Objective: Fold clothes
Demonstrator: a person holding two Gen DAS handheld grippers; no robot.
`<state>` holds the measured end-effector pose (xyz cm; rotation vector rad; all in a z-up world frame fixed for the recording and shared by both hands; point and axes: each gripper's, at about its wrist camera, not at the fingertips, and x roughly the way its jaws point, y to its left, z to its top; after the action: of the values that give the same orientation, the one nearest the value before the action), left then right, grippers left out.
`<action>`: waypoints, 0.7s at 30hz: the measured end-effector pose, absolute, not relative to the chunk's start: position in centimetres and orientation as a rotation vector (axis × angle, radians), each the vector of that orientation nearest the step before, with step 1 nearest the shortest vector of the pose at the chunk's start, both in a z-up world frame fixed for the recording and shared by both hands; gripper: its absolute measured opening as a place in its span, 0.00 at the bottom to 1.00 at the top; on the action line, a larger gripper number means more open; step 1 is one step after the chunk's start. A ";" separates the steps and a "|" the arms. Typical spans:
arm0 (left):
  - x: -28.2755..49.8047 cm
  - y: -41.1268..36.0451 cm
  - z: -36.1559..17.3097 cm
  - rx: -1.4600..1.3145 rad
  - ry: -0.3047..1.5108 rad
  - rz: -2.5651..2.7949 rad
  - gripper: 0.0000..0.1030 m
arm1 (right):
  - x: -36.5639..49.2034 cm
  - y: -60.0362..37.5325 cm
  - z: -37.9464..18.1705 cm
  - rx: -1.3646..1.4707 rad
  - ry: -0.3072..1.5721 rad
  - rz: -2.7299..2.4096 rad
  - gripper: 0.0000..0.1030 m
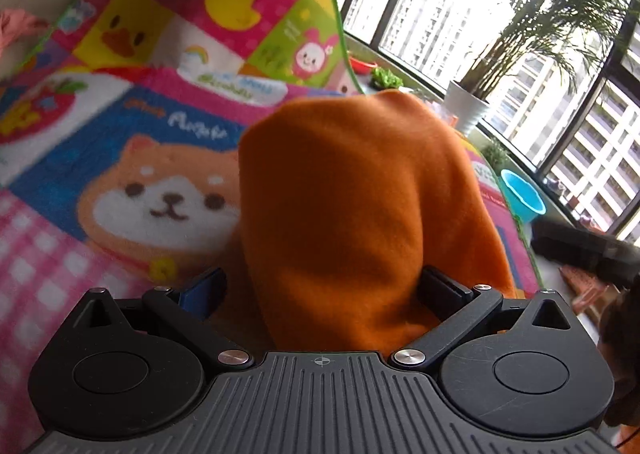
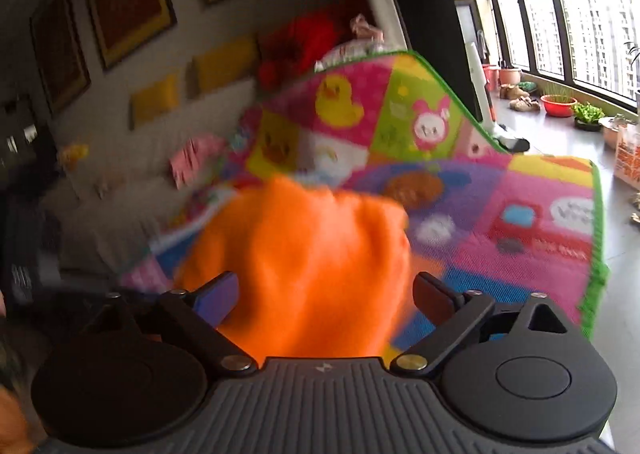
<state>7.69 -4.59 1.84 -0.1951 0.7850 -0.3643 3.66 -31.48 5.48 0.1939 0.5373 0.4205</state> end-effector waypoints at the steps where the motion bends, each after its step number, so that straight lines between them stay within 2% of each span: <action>1: 7.7 -4.7 1.8 -0.187 0.782 -0.365 1.00 | 4.3 -30.9 5.4 0.182 0.539 0.424 0.88; 6: 7.2 -3.6 2.3 -0.199 0.794 -0.362 1.00 | 6.8 -27.8 2.7 0.098 0.643 0.369 0.84; 13: 6.4 -0.7 0.3 -0.428 0.862 -0.407 1.00 | 6.3 -28.5 1.8 0.151 0.653 0.386 0.84; 21: 5.7 -1.9 0.4 -0.401 0.870 -0.445 1.00 | 3.8 -30.3 0.6 0.274 0.735 0.475 0.87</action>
<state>5.66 -1.93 0.38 -0.4006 0.8700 -0.4446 3.81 -30.29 0.55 0.2741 0.7345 0.4747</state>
